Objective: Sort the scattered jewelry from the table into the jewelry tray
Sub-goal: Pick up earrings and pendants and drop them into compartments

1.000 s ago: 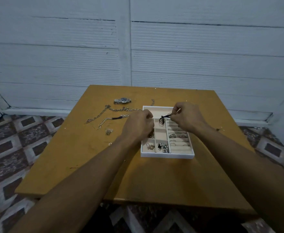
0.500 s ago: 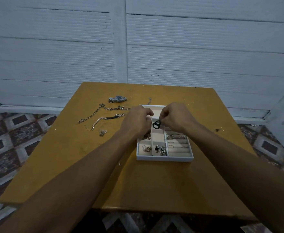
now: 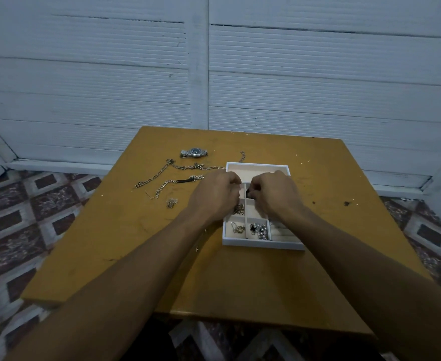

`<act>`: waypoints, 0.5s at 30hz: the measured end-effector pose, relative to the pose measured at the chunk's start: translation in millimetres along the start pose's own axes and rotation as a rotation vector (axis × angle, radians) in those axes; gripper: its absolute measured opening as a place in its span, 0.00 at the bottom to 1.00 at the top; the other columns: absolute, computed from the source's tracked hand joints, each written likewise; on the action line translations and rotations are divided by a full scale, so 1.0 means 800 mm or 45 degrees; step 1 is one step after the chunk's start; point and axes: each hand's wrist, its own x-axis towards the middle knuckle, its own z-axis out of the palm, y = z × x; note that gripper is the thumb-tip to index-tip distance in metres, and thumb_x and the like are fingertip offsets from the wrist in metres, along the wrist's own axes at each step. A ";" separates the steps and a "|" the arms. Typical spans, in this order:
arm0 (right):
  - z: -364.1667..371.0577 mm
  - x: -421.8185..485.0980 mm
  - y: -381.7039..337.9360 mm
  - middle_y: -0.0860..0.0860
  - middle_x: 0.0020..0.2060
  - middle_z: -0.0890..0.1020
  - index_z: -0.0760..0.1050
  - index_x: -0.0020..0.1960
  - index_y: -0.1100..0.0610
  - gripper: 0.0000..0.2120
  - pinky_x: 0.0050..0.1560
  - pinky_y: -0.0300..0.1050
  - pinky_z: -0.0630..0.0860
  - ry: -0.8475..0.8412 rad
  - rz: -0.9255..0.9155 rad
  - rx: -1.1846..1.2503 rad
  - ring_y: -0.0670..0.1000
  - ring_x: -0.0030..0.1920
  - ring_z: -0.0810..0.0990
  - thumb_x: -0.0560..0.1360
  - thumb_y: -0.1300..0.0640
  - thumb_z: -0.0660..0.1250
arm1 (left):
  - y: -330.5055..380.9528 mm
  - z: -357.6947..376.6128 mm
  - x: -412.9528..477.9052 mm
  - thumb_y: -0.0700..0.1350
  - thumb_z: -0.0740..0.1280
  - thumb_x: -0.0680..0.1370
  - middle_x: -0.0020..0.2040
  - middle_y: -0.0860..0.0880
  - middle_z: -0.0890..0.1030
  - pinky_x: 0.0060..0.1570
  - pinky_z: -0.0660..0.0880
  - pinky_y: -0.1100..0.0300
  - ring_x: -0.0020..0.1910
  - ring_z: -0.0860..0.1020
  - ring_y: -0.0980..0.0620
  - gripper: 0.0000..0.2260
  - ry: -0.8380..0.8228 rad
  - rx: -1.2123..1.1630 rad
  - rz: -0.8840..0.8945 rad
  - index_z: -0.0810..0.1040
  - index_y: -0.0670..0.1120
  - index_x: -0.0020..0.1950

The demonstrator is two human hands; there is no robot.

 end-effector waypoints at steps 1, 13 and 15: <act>0.000 -0.003 0.000 0.51 0.42 0.84 0.83 0.47 0.49 0.08 0.44 0.46 0.67 0.003 -0.009 -0.022 0.55 0.50 0.77 0.77 0.49 0.65 | 0.000 -0.001 -0.003 0.43 0.63 0.77 0.56 0.46 0.81 0.54 0.75 0.53 0.56 0.76 0.48 0.12 0.001 -0.001 0.007 0.81 0.44 0.58; -0.014 -0.030 -0.002 0.51 0.57 0.80 0.77 0.62 0.44 0.19 0.57 0.54 0.61 -0.157 -0.047 -0.074 0.57 0.64 0.68 0.78 0.59 0.57 | 0.004 0.007 -0.039 0.46 0.63 0.78 0.64 0.48 0.77 0.60 0.68 0.57 0.63 0.71 0.50 0.16 0.021 0.044 0.057 0.76 0.46 0.66; -0.017 -0.030 -0.005 0.51 0.57 0.80 0.78 0.61 0.45 0.19 0.57 0.54 0.62 -0.155 -0.039 -0.110 0.56 0.64 0.69 0.77 0.59 0.57 | -0.001 -0.001 -0.043 0.46 0.63 0.79 0.64 0.48 0.76 0.60 0.68 0.57 0.63 0.71 0.50 0.16 0.025 0.046 0.022 0.75 0.47 0.66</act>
